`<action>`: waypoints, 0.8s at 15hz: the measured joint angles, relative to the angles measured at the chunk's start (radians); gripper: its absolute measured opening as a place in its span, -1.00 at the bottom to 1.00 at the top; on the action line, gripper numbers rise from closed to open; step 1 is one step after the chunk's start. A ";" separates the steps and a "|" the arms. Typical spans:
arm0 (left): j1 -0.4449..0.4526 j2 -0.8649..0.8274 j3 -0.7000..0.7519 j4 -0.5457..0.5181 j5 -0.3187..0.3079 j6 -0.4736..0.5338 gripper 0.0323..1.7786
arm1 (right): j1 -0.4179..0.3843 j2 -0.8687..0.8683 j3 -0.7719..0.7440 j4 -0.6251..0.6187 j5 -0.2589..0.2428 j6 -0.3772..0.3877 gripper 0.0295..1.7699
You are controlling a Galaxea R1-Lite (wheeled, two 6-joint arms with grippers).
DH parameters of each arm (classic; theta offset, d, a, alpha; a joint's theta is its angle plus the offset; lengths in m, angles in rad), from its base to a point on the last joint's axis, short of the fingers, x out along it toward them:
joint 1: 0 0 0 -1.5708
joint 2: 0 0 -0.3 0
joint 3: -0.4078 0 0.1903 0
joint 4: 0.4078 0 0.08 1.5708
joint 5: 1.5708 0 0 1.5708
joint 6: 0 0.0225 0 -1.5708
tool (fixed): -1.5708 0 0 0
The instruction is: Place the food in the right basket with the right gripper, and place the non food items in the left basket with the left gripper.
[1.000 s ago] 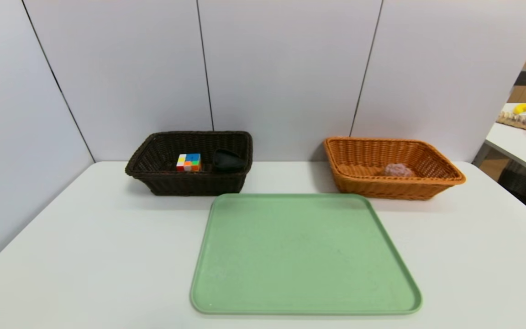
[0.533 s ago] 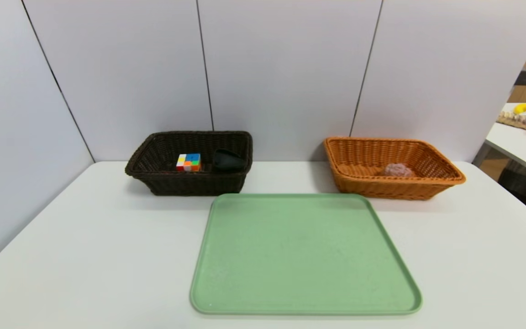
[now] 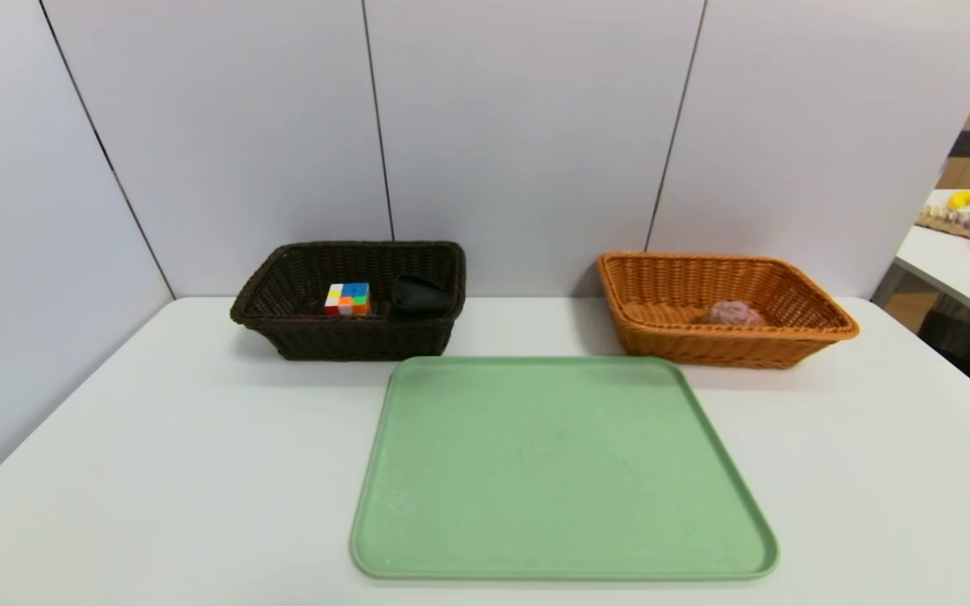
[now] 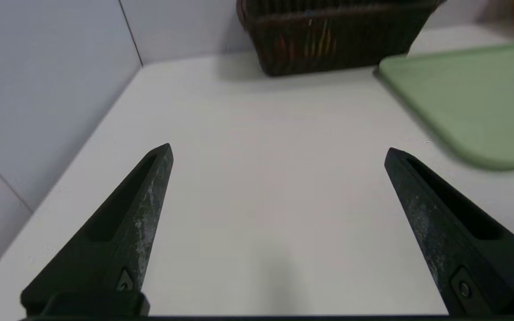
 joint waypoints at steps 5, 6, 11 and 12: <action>0.000 -0.001 0.001 0.027 0.021 -0.077 0.90 | 0.000 0.000 0.000 0.003 -0.049 0.183 0.92; 0.000 0.000 0.002 0.027 0.024 -0.080 0.90 | 0.000 0.000 0.000 0.003 -0.057 0.195 0.92; 0.000 -0.001 0.003 0.026 0.024 -0.081 0.90 | 0.000 0.000 0.000 0.002 -0.059 0.197 0.92; 0.000 -0.001 0.003 0.026 0.024 -0.081 0.90 | 0.000 0.000 0.000 0.002 -0.058 0.197 0.92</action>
